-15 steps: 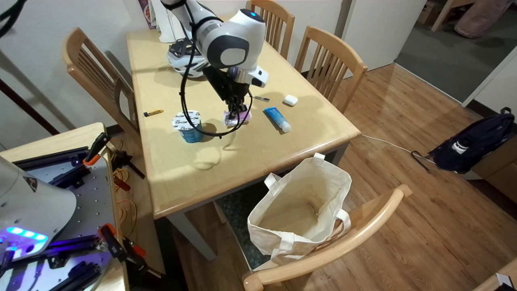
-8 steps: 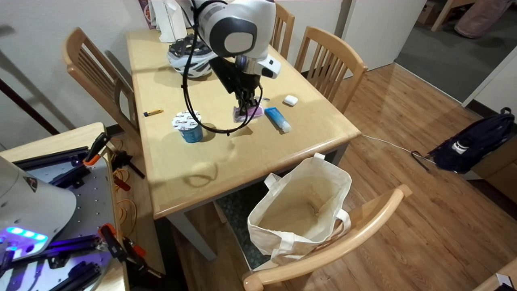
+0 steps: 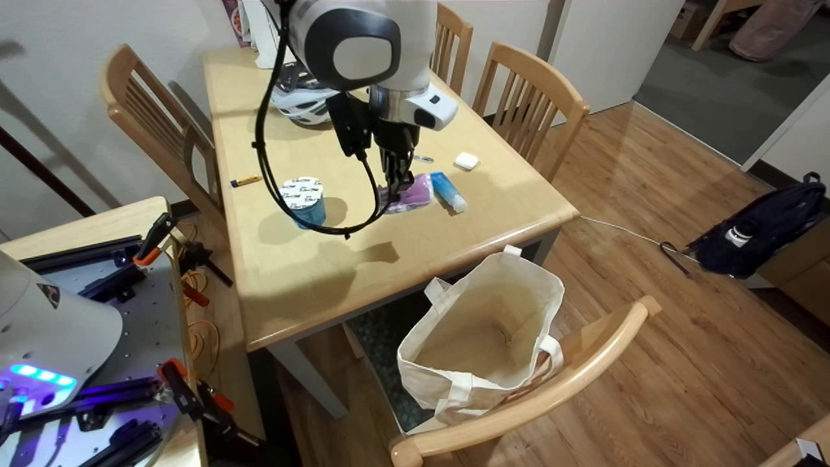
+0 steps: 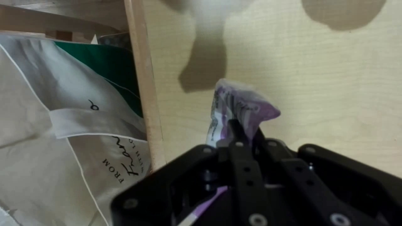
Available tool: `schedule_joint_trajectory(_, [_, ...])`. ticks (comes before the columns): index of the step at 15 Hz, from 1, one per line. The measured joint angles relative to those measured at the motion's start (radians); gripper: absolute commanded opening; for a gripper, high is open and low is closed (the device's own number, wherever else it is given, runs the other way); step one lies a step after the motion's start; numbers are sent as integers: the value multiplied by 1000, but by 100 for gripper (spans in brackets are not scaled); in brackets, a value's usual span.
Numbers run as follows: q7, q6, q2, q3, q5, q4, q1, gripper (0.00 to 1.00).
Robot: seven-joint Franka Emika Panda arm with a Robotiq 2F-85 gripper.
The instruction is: Put the purple packet in the bag
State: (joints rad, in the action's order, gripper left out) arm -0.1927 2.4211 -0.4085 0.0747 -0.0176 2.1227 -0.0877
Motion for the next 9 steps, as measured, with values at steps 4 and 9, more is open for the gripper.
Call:
schedule_joint_trajectory(4, [-99,-1,7,3,101,16,-46,36])
schedule_joint_trajectory(9, [20,26,-65,-111,35,14,-47,68])
